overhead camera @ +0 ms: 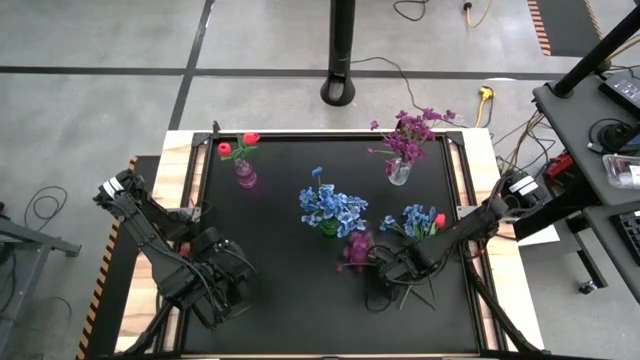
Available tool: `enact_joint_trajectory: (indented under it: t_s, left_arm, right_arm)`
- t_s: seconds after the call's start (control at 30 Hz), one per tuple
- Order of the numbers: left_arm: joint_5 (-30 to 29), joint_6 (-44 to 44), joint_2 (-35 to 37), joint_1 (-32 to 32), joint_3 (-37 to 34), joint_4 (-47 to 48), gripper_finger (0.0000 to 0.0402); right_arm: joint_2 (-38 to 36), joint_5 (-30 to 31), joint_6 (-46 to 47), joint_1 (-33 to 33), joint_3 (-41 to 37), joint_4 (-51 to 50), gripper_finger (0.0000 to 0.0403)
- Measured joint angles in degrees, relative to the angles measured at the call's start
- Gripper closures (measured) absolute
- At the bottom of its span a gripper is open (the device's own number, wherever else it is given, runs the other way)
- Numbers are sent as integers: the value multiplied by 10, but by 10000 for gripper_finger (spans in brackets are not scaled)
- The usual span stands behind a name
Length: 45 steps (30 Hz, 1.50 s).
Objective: Sort flowers into vase by color
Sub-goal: Put the violet flowers into the transparent vase
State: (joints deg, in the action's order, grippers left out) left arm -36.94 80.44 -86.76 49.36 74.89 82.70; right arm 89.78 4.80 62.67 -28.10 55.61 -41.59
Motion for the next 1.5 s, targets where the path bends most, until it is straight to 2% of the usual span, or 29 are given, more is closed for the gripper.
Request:
enact_joint_trajectory:
  t_s: [0.27, 0.43, 0.53, 0.73, 0.93, 1.23, 1.33, 1.5]
  left_arm:
    - [-11, 0, -6, 0, 0, -2, 54]
    - [-15, 0, -16, 0, 0, -3, 54]
    - [-15, 0, -23, 0, 0, -4, 54]
    - [-20, 0, -31, -2, 0, -4, 54]
    - [-44, 0, -31, -3, 0, -4, 54]
    - [-87, 0, -31, -4, 0, -4, 54]
    - [-103, -1, -31, -4, 0, -4, 54]
    - [-127, -3, -31, -5, 0, -4, 54]
  right_arm:
    - [-103, 1, -53, -9, -2, 2, 383]
    - [-178, 44, -69, -35, -7, 4, 384]
    - [-221, 103, -73, -56, -11, 8, 384]
    - [-278, 290, -97, -83, -21, 37, 385]
    - [-287, 462, -151, -98, -23, 78, 385]
    - [-293, 721, -229, -99, -25, 77, 385]
    - [-315, 763, -257, -87, -25, 76, 385]
    - [-367, 741, -290, -50, -25, 76, 385]
